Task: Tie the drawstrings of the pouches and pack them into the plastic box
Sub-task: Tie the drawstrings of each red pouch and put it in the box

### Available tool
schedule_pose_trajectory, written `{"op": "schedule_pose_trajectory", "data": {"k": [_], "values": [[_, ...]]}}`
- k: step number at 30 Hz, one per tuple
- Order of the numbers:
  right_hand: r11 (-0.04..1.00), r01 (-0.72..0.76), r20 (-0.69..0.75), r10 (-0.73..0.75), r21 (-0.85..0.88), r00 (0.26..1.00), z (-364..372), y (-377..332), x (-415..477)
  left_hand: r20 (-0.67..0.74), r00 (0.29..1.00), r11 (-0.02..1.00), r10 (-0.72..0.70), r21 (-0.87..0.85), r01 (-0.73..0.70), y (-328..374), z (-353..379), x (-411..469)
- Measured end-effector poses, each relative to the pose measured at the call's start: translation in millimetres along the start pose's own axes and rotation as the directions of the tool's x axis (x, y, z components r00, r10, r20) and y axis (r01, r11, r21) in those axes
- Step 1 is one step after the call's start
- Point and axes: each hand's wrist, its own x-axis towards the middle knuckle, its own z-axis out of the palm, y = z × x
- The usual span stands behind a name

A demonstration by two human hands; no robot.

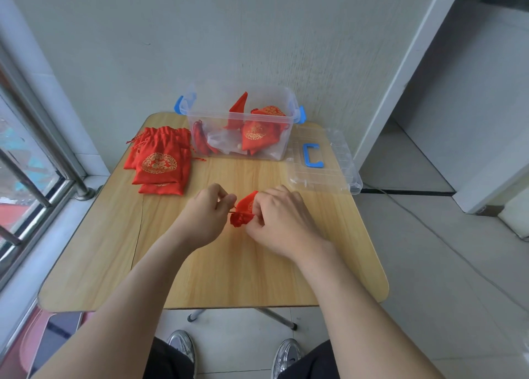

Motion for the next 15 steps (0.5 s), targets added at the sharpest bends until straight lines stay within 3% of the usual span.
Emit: {"op": "schedule_pose_trajectory", "data": {"k": [4, 6, 10, 15], "values": [[0.999, 0.038, -0.083, -0.040, -0.021, 0.996, 0.9, -0.4, 1.6, -0.019, 1.000, 1.000, 0.011, -0.027, -0.012, 0.0, -0.8, -0.5], [0.988, -0.035, -0.086, 0.049, 0.151, 0.995, 3.5, -3.4, -1.7, -0.056, 0.998, 0.999, 0.037, -0.004, -0.037, 0.7, -2.8, -0.2], [0.798, -0.211, -0.042, 0.282, 0.564, 0.958, 6.6, -5.2, -5.1, -0.110, 0.993, 0.998, 0.052, -0.014, -0.054, 3.1, -0.3, -2.0], [0.649, -0.251, -0.027, 0.387, 0.719, 0.922, 8.7, -3.0, -0.3, -0.132, 0.991, 0.998, 0.036, -0.046, -0.043, 8.5, 10.4, -4.5]]}}
